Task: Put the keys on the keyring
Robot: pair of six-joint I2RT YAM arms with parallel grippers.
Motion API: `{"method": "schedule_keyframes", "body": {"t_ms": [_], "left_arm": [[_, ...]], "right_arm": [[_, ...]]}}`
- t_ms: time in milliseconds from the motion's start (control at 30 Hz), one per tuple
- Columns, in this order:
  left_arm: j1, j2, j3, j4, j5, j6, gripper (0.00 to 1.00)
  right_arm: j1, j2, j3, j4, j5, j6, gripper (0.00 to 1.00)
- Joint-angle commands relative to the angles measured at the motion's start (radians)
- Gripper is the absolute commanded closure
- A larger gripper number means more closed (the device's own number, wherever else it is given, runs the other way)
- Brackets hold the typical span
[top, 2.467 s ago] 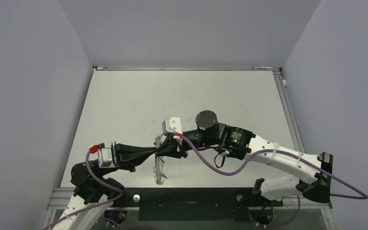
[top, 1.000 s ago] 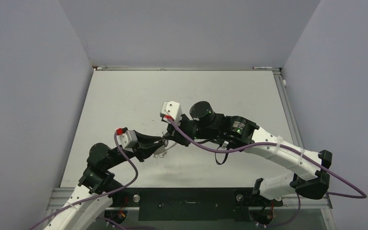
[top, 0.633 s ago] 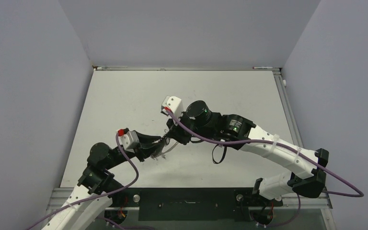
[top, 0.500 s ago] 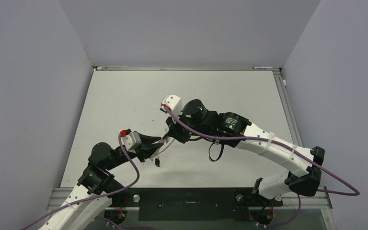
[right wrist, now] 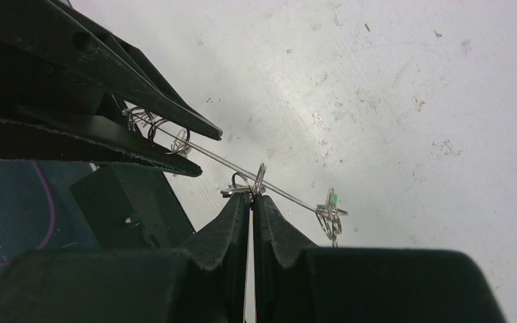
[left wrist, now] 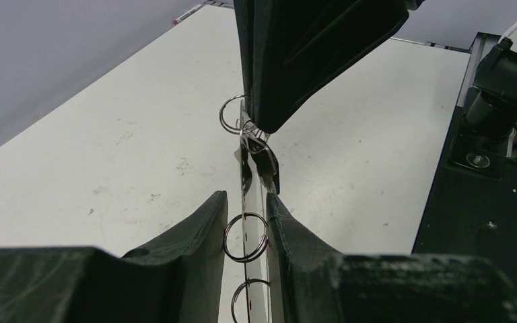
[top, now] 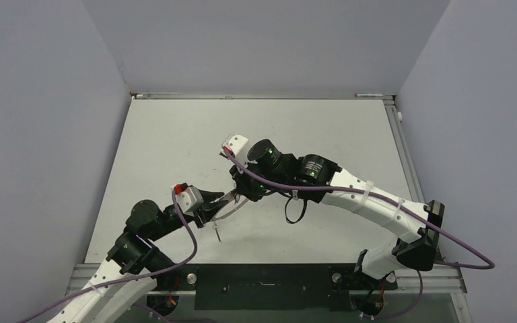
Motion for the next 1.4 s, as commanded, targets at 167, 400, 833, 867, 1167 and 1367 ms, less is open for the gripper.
{"method": "schedule_keyframes", "body": {"t_ms": [167,400,833,867,1167,1367], "left_arm": [[-0.015,-0.005,0.06,0.005,-0.054,0.033,1.0],[-0.014,-0.013,0.059,0.013,-0.042,0.026,1.0],[-0.049,-0.026,0.055,-0.023,-0.151,0.092,1.0],[-0.05,-0.028,0.053,-0.023,-0.154,0.094,1.0],[-0.054,-0.05,0.038,0.011,-0.031,0.059,1.0],[-0.054,-0.059,0.034,0.01,-0.015,0.054,0.78]], "right_arm": [[-0.004,0.045,0.095,-0.076,0.029,0.002,0.95],[0.009,0.066,0.089,-0.093,0.019,-0.016,0.95],[-0.039,0.141,0.254,-0.253,-0.11,-0.046,0.95],[-0.043,0.141,0.26,-0.258,-0.126,-0.047,0.95],[-0.07,0.14,0.256,-0.303,-0.122,-0.083,0.95],[-0.084,0.137,0.226,-0.294,-0.127,-0.105,0.95]]}}
